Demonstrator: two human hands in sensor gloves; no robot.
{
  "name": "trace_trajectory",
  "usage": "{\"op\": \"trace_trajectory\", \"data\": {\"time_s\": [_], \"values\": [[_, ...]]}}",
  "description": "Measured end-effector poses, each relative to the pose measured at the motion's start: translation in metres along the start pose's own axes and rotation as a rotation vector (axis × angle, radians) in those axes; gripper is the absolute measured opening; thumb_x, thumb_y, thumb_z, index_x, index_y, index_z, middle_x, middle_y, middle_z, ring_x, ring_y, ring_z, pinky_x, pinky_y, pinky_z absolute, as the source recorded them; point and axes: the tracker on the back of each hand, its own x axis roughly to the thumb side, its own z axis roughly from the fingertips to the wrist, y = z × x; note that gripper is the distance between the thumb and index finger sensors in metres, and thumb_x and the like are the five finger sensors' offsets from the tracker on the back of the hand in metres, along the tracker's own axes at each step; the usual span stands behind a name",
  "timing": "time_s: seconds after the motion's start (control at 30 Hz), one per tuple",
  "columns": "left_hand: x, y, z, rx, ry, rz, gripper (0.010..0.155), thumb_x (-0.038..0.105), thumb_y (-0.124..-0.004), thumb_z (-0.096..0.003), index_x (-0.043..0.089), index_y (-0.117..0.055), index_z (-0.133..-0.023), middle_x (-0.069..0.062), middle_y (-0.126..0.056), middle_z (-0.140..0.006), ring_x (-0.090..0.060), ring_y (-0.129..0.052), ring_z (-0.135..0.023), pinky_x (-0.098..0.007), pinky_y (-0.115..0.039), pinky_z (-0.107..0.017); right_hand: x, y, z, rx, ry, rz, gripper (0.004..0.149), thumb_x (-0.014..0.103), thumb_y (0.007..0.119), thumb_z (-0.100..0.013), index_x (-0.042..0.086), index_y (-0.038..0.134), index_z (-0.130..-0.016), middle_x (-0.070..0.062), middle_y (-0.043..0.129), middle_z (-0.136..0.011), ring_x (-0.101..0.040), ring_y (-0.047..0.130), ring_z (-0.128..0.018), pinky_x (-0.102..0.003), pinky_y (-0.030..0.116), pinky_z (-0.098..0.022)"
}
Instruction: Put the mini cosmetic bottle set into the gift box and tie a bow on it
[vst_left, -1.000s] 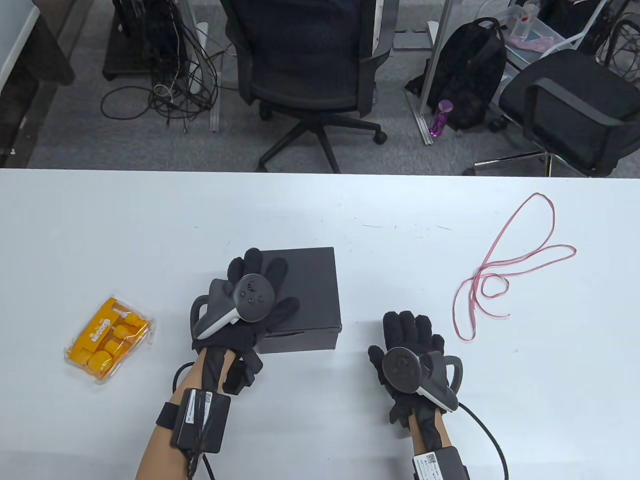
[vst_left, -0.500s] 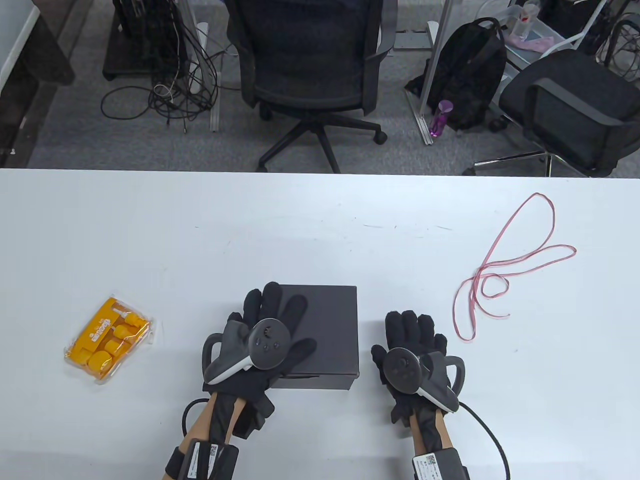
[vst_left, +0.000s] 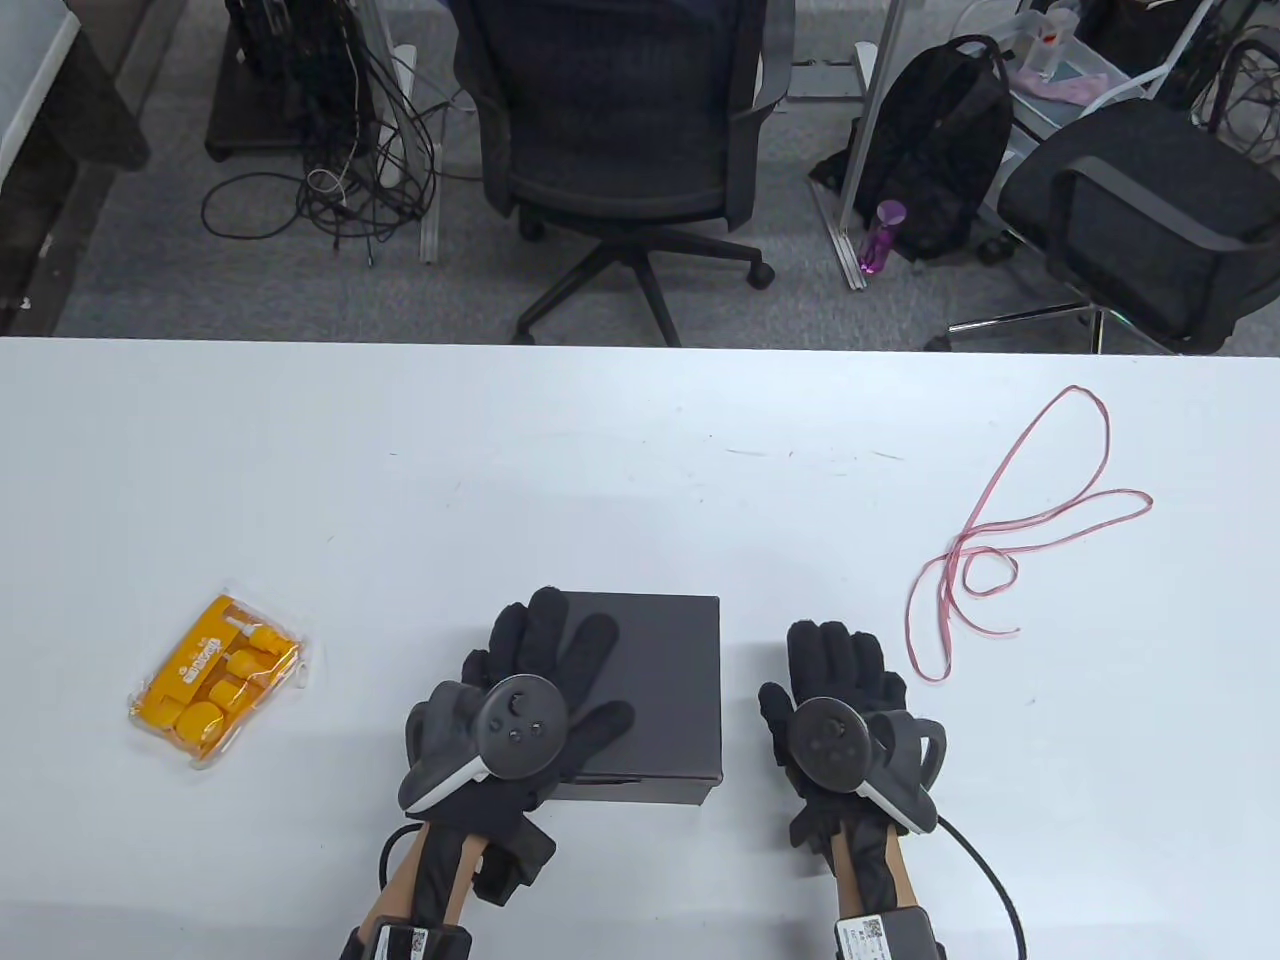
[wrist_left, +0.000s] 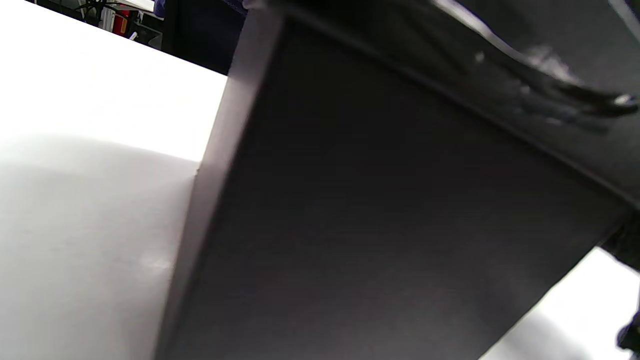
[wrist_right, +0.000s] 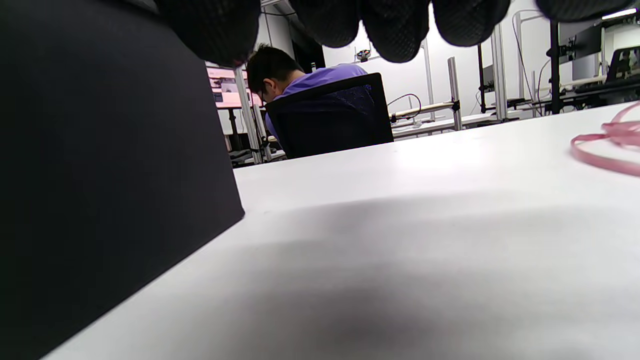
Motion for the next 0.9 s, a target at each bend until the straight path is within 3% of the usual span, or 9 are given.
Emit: {"op": "trace_trajectory", "data": {"time_s": [0.07, 0.13, 0.2, 0.27, 0.43, 0.57, 0.7, 0.9], "values": [[-0.004, 0.002, 0.001, 0.013, -0.001, 0.052, 0.077, 0.064, -0.059, -0.0564, 0.030, -0.037, -0.122, -0.015, -0.015, -0.124, -0.060, -0.033, -0.112, -0.079, -0.048, -0.073, -0.001, 0.001, 0.000, -0.007, 0.003, -0.067, 0.066, 0.031, 0.063, -0.062, -0.008, 0.042, -0.110, -0.042, 0.047, -0.107, -0.068, 0.047, -0.089, -0.083, 0.048, -0.054], [-0.012, 0.005, 0.004, 0.063, -0.013, 0.141, 0.074, 0.060, -0.055, -0.0588, 0.029, -0.032, -0.122, -0.015, -0.020, -0.124, -0.058, -0.041, -0.111, -0.076, -0.053, -0.072, -0.001, 0.000, 0.000, -0.020, 0.002, -0.127, 0.064, 0.029, 0.061, -0.062, -0.008, 0.043, -0.110, -0.041, 0.049, -0.106, -0.067, 0.055, -0.087, -0.080, 0.054, -0.055], [-0.026, 0.007, 0.010, 0.179, 0.000, 0.350, 0.066, 0.050, -0.054, -0.0613, 0.028, -0.036, -0.120, -0.017, -0.031, -0.123, -0.055, -0.054, -0.109, -0.074, -0.058, -0.071, -0.003, -0.002, 0.000, -0.047, 0.000, -0.252, 0.062, 0.028, 0.059, -0.062, -0.008, 0.044, -0.110, -0.041, 0.052, -0.106, -0.064, 0.060, -0.086, -0.077, 0.058, -0.055], [-0.043, 0.006, 0.015, 0.221, 0.040, 0.539, 0.066, 0.048, -0.052, -0.0619, 0.022, -0.036, -0.120, -0.023, -0.037, -0.121, -0.053, -0.062, -0.106, -0.072, -0.062, -0.070, -0.004, -0.002, 0.000, -0.078, 0.004, -0.417, 0.060, 0.027, 0.057, -0.062, -0.007, 0.046, -0.110, -0.040, 0.053, -0.105, -0.064, 0.063, -0.085, -0.076, 0.059, -0.055], [-0.075, -0.018, 0.020, 0.164, 0.080, 0.887, 0.065, 0.047, -0.048, -0.0630, 0.021, -0.033, -0.120, -0.023, -0.039, -0.121, -0.053, -0.063, -0.105, -0.071, -0.062, -0.070, -0.001, 0.007, -0.001, -0.061, -0.006, -0.902, 0.061, 0.030, 0.048, -0.063, -0.004, 0.037, -0.113, -0.041, 0.049, -0.108, -0.064, 0.061, -0.086, -0.077, 0.058, -0.055], [-0.080, -0.044, 0.017, 0.119, 0.070, 1.208, 0.067, 0.053, -0.042, -0.0625, 0.029, -0.022, -0.121, -0.023, -0.026, -0.124, -0.061, -0.044, -0.109, -0.078, -0.051, -0.070, 0.010, 0.020, -0.002, 0.080, -0.077, -1.190, 0.070, 0.042, 0.039, -0.063, -0.001, 0.018, -0.115, -0.043, 0.026, -0.113, -0.071, 0.041, -0.091, -0.083, 0.047, -0.056], [-0.070, -0.049, 0.014, 0.020, 0.026, 1.188, 0.069, 0.057, -0.038, -0.0621, 0.029, -0.015, -0.121, -0.024, -0.016, -0.123, -0.063, -0.027, -0.110, -0.082, -0.039, -0.070, 0.022, 0.027, -0.002, 0.160, -0.139, -1.199, 0.074, 0.047, 0.033, -0.063, 0.001, 0.010, -0.115, -0.042, 0.015, -0.113, -0.073, 0.028, -0.092, -0.085, 0.042, -0.057], [-0.063, -0.052, 0.014, 0.046, 0.041, 1.150, 0.068, 0.056, -0.037, -0.0624, 0.028, -0.013, -0.120, -0.024, -0.014, -0.122, -0.062, -0.024, -0.109, -0.082, -0.038, -0.070, 0.029, 0.030, -0.001, 0.138, -0.117, -1.136, 0.068, 0.041, 0.034, -0.064, 0.004, 0.006, -0.113, -0.041, 0.012, -0.111, -0.070, 0.025, -0.092, -0.084, 0.042, -0.057]]}}
